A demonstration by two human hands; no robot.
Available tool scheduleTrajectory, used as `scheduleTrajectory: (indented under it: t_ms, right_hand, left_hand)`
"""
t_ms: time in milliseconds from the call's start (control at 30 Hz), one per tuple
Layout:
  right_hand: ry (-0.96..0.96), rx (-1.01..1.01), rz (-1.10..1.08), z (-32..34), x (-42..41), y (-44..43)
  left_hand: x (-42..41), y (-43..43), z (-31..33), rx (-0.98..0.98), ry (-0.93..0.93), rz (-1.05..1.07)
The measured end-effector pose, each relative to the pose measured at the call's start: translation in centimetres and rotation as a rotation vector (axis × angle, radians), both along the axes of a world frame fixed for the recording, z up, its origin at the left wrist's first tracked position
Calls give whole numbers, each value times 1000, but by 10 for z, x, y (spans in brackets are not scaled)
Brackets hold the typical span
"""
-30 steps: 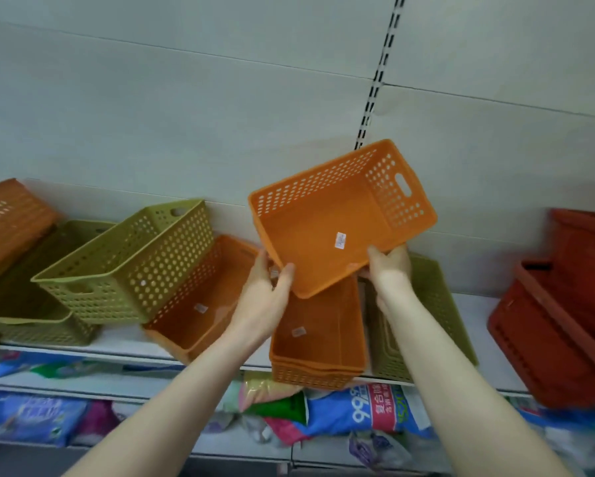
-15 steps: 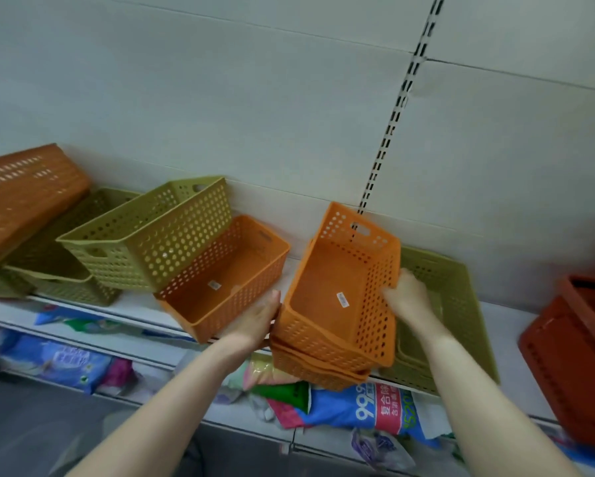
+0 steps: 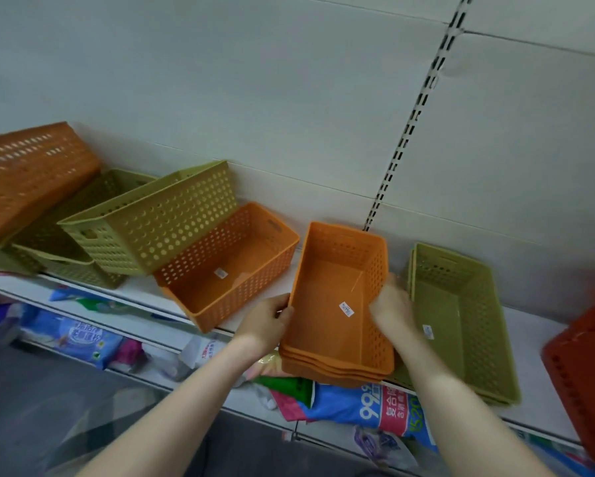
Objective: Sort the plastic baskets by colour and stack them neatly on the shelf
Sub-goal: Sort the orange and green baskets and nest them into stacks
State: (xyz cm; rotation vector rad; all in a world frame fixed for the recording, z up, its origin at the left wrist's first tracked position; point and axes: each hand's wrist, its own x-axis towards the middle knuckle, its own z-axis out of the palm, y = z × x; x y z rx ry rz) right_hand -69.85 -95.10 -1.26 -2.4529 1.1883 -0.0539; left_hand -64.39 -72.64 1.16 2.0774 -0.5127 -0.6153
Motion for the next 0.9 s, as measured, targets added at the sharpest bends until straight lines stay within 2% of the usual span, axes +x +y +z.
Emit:
scheduleTrajectory:
  t_ms: [167, 233, 300, 400, 500, 567, 633, 733, 833, 900]
  right_hand:
    - [51, -8, -27, -5, 8, -3]
    - [73, -8, -21, -6, 10, -8]
    - [98, -5, -2, -3, 12, -10]
    - [141, -92, 4, 12, 18, 0]
    - [-145, -315, 75, 41, 35, 38]
    - [-354, -432, 211, 60, 53, 78]
    - [-415, -382, 329, 64, 73, 121]
    - [-270, -143, 345, 53, 100, 181]
    - [-72, 124, 185, 33, 117, 213]
    - [-14, 228, 69, 24, 120, 226]
  left_hand:
    - [2, 3, -1, 73, -38, -63]
    - [6, 10, 3, 122, -111, -42]
    - [12, 30, 10, 121, -332, 11]
    - [31, 80, 34, 43, -780, 136]
    - [73, 135, 65, 89, -1109, 334]
    - [109, 163, 78, 251, -1102, 396]
    - [140, 180, 81, 386, -937, 373]
    - [162, 195, 75, 404, -719, 288]
    - [169, 205, 67, 333, -760, 197]
    - [172, 207, 65, 273, -778, 164]
